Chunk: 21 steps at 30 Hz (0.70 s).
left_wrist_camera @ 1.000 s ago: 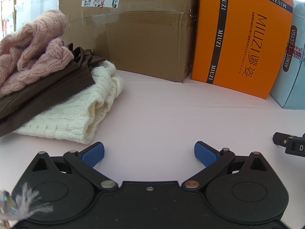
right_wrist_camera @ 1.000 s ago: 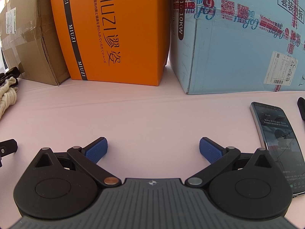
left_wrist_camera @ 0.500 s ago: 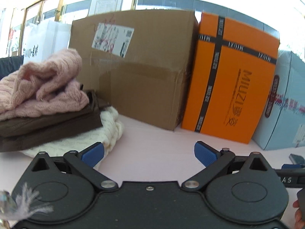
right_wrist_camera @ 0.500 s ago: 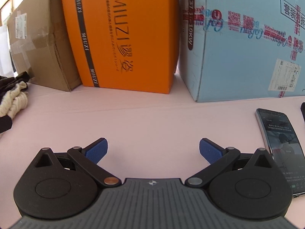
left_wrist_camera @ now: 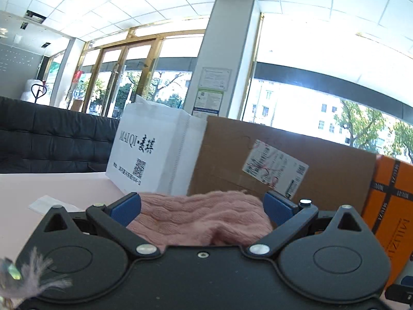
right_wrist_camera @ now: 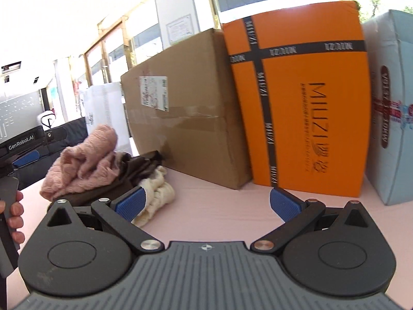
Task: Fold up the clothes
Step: 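Reach both tools to the pink sweater atop the stack and grasp it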
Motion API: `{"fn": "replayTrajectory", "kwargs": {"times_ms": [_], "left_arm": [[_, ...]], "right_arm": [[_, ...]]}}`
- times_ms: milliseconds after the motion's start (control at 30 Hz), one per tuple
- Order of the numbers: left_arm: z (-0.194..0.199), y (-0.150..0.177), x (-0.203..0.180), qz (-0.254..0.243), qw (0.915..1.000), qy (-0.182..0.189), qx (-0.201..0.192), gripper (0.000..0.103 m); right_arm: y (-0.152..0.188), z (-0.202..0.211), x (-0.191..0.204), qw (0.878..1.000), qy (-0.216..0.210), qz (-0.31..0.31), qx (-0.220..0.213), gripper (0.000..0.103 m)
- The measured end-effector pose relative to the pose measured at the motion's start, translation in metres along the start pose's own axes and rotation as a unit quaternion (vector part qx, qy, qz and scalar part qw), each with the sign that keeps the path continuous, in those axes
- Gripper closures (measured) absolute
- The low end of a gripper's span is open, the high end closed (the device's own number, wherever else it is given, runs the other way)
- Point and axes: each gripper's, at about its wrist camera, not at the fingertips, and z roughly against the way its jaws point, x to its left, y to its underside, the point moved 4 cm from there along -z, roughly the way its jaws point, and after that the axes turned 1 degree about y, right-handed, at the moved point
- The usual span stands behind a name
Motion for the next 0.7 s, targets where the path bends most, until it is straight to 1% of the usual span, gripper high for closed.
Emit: {"fn": "replayTrajectory", "kwargs": {"times_ms": [33,100,133,233,267,400,500,533,600,667,700], "left_arm": [[-0.004,-0.001,0.015,0.020,0.9997,0.001,-0.013,0.000],[-0.016,0.004,0.045,0.070,0.9974,-0.001,-0.016,0.000],[-0.022,0.009,0.059,0.096,0.9953,-0.002,-0.013,0.000],[-0.035,0.027,0.089,0.167,0.9858,0.004,0.021,0.000],[-0.038,0.029,0.094,0.189,0.9813,0.028,0.028,0.000],[-0.042,0.036,0.091,0.206,0.9756,0.067,0.039,0.000],[-0.044,0.043,0.087,0.195,0.9777,0.043,0.065,0.000],[-0.045,0.045,0.087,0.191,0.9785,0.034,0.071,0.002],[-0.047,0.049,0.089,0.182,0.9797,0.010,0.084,0.002],[-0.051,0.055,0.093,0.173,0.9794,-0.021,0.102,0.002],[-0.054,0.057,0.095,0.177,0.9783,-0.017,0.105,0.003]], "right_arm": [[-0.004,-0.006,0.007,1.000,-0.013,0.002,-0.002,0.000],[-0.012,-0.020,0.020,0.999,-0.037,-0.003,-0.002,0.000],[-0.016,-0.028,0.026,0.999,-0.053,-0.009,0.000,0.000],[-0.026,-0.050,0.046,0.994,-0.111,-0.025,0.008,0.000],[-0.029,-0.057,0.052,0.991,-0.129,-0.029,0.011,0.000],[-0.035,-0.091,0.078,0.980,-0.188,-0.058,0.020,0.000],[-0.038,-0.119,0.103,0.968,-0.237,-0.067,0.039,0.000],[-0.040,-0.127,0.110,0.966,-0.247,-0.067,0.044,0.000],[-0.043,-0.142,0.123,0.966,-0.243,-0.066,0.053,0.000],[-0.044,-0.157,0.133,0.972,-0.220,-0.056,0.064,0.000],[-0.043,-0.165,0.137,0.974,-0.209,-0.051,0.068,0.000]]}}
